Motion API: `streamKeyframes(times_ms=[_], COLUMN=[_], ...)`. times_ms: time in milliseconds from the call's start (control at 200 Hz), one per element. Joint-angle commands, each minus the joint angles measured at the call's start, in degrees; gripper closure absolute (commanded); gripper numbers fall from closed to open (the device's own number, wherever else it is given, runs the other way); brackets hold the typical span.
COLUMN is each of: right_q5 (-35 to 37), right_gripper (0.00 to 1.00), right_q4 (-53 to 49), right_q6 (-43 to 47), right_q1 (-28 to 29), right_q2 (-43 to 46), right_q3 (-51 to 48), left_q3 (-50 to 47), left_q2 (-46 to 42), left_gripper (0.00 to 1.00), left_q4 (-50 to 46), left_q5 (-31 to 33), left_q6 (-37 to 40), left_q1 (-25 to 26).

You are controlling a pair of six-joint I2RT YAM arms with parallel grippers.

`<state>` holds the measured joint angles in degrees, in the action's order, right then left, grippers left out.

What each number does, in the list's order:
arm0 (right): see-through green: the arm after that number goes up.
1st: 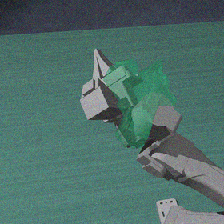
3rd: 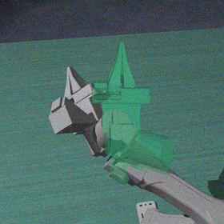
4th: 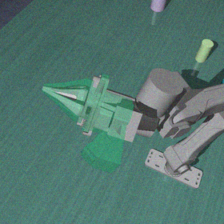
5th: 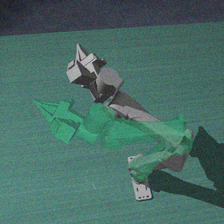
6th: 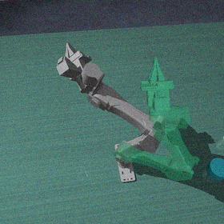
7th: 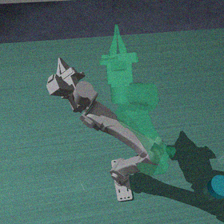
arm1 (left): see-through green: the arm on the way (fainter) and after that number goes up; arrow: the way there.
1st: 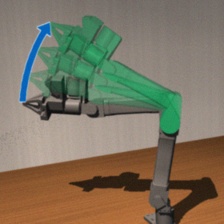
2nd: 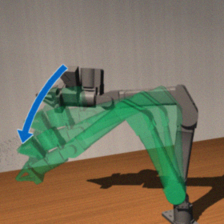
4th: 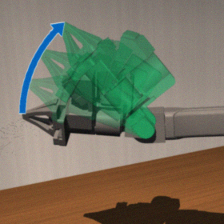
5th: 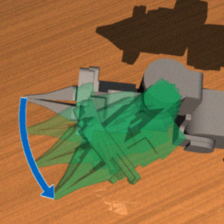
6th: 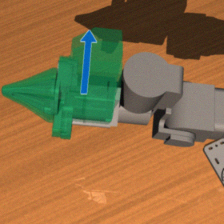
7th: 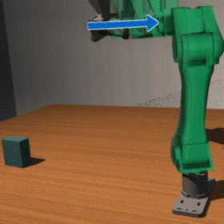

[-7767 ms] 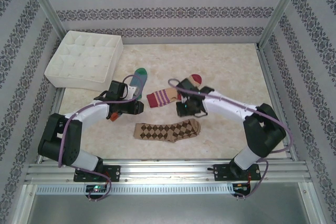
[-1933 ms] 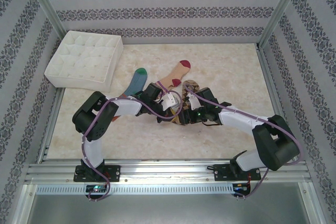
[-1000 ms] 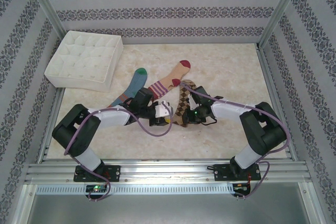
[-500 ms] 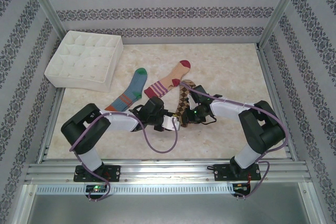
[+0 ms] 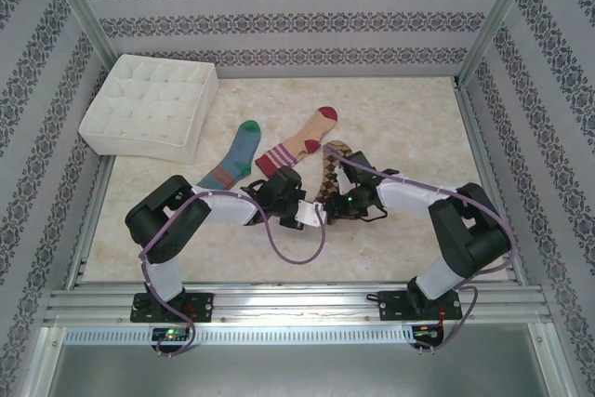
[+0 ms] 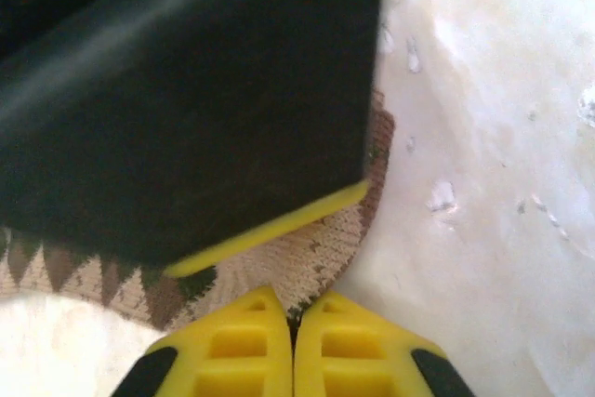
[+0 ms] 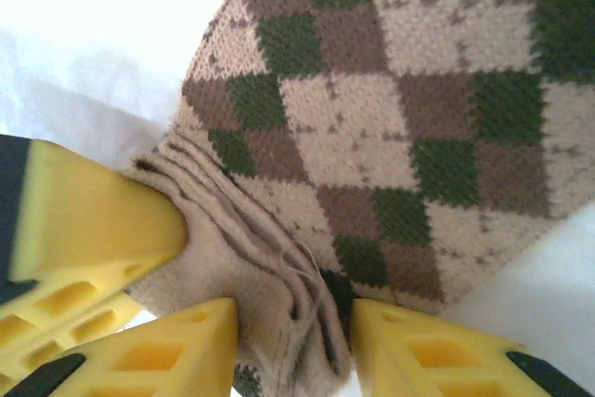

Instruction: Roll the socks

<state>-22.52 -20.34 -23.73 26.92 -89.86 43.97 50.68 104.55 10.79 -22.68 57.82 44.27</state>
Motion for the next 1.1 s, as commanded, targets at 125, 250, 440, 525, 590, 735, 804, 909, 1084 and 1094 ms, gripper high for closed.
streamKeyframes(times_ms=[125,250,440,525,590,735,804,909,1084,1094], right_q5=[-2.4,-5.0,-12.8,-16.9,-18.6,-20.0,-20.4,-20.5,-19.8,-19.7], right_gripper=[0.54,0.60,0.73,0.73,0.72,0.66,0.63,0.58,0.55,0.55], right_q4=[1.8,6.6,15.9,20.3,24.0,27.0,26.8,26.9,26.3,26.3], right_q6=[-1.8,-3.1,-4.7,-5.5,-6.5,-6.2,-5.3,-4.5,-3.8,-3.7], right_q1=[-4.4,-5.5,-6.1,-6.2,-6.1,-6.1,-6.1,-6.0,-5.1,-4.9], right_q2=[9.7,13.3,12.5,10.1,8.8,7.3,6.9,6.6,6.0,5.9], right_q3=[-5.2,-7.4,-11.2,-13.2,-14.9,-16.9,-17.0,-17.2,-16.7,-16.7], left_q3=[6.6,10.6,16.2,17.4,17.7,18.5,19.4,21.3,25.5,25.7], left_q2=[0.5,2.5,7.8,9.2,9.5,10.1,10.7,11.8,14.2,14.4], left_gripper=[1.00,1.00,1.00,1.00,1.00,1.00,1.00,1.00,1.00,1.00], left_q4=[-22.2,-29.6,-35.3,-35.6,-34.8,-35.5,-36.3,-37.8,-41.9,-42.3], left_q5=[-7.4,-10.1,-15.6,-19.0,-21.0,-25.7,-28.0,-30.5,-32.3,-32.2], left_q6=[-4.1,-7.4,-14.2,-17.2,-19.4,-22.0,-23.2,-25.9,-29.3,-29.4], left_q1=[0.4,0.3,-1.0,-1.9,-2.6,-4.7,-5.9,-7.7,-9.4,-9.5])
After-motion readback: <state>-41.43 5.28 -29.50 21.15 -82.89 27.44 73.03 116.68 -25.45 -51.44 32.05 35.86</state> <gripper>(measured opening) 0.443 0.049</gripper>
